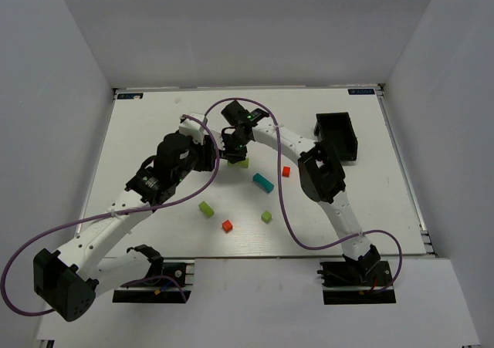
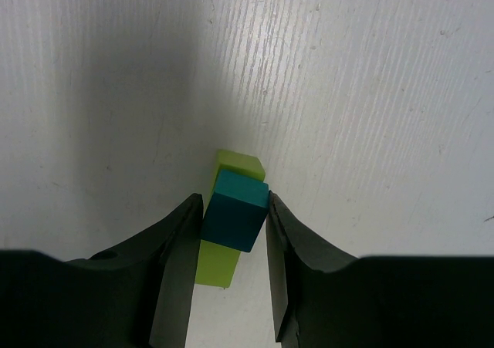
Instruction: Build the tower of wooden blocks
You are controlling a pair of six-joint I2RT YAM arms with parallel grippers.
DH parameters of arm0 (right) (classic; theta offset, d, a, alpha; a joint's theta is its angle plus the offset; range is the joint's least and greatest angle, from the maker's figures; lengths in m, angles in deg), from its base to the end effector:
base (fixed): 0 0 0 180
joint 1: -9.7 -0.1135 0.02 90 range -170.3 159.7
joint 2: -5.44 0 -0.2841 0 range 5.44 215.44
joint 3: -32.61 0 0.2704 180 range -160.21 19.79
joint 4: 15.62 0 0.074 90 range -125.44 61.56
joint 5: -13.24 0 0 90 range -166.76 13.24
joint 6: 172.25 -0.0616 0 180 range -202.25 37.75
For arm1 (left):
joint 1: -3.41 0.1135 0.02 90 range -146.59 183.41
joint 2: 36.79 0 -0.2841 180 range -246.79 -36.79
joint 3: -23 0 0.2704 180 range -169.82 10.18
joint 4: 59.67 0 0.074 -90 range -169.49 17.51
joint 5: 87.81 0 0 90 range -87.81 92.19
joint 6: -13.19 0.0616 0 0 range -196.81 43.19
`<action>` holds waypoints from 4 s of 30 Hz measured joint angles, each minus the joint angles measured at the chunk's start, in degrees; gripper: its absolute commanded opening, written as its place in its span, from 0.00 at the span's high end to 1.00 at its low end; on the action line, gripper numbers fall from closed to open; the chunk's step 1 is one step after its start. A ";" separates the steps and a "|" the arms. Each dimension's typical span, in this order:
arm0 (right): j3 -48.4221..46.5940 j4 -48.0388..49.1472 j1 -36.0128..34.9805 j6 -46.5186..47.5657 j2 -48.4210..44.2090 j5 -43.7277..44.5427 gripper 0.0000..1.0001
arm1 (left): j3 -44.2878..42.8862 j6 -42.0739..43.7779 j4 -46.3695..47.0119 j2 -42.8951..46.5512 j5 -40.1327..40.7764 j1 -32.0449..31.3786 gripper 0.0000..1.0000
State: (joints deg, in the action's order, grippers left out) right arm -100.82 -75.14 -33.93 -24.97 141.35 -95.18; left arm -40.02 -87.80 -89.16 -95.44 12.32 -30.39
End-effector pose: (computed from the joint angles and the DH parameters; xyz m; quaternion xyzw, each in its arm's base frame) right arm 0.3893 0.3980 0.1825 -0.7632 0.5799 0.1258 0.2556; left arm 0.2252 -0.1377 0.3196 0.1198 0.8334 -0.1347 0.5224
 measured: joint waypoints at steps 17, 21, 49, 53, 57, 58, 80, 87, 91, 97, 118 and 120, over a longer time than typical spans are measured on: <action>-0.02 -0.09 0.00 0.04 0.48 0.07 0.35 | 0.00 0.00 -0.02 0.00 0.00 0.00 0.36; -0.02 -0.09 0.00 -0.39 0.48 0.04 0.10 | 0.00 0.00 -0.02 0.02 0.00 0.00 0.36; 23.89 13.09 4.02 -8.50 -16.57 2.73 0.10 | 0.11 0.00 0.00 0.85 1.27 0.00 0.36; 32.85 17.77 5.25 -11.65 -22.10 5.79 0.10 | 0.13 0.00 0.00 1.03 1.44 0.00 0.37; 40.72 21.14 7.69 -17.05 -29.16 9.14 0.10 | 0.24 -0.24 0.04 1.31 1.33 0.00 0.63; 41.48 21.29 8.52 -18.27 -30.58 9.33 0.13 | 0.44 -0.15 0.13 1.44 1.22 0.00 0.74; 47.76 14.69 16.17 -10.05 -36.20 -0.44 0.34 | 1.77 4.00 -1.36 -3.13 -3.15 0.00 0.36; 47.76 13.97 16.26 -8.76 -33.57 1.16 0.26 | 1.77 4.11 -1.36 -3.13 -3.96 0.00 0.36; 47.76 14.14 16.24 -8.59 -32.35 2.29 0.25 | 1.77 4.09 -1.36 -3.13 -4.20 0.00 0.36; 47.78 14.67 16.24 -8.59 -30.51 4.09 0.25 | 1.77 4.09 -1.36 -3.13 -4.61 0.00 0.36; 47.71 16.87 16.24 -9.31 -26.69 6.08 0.89 | 1.77 4.09 -1.36 -3.13 -4.83 0.00 0.36; 47.71 16.83 16.26 -9.42 -26.69 5.97 0.94 | 1.77 4.11 -1.36 -3.13 -4.83 0.00 0.36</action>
State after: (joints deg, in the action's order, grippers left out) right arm -53.11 -58.31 -17.67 -34.39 114.67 -89.21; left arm -38.25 -83.69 -90.51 -98.56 7.49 -30.39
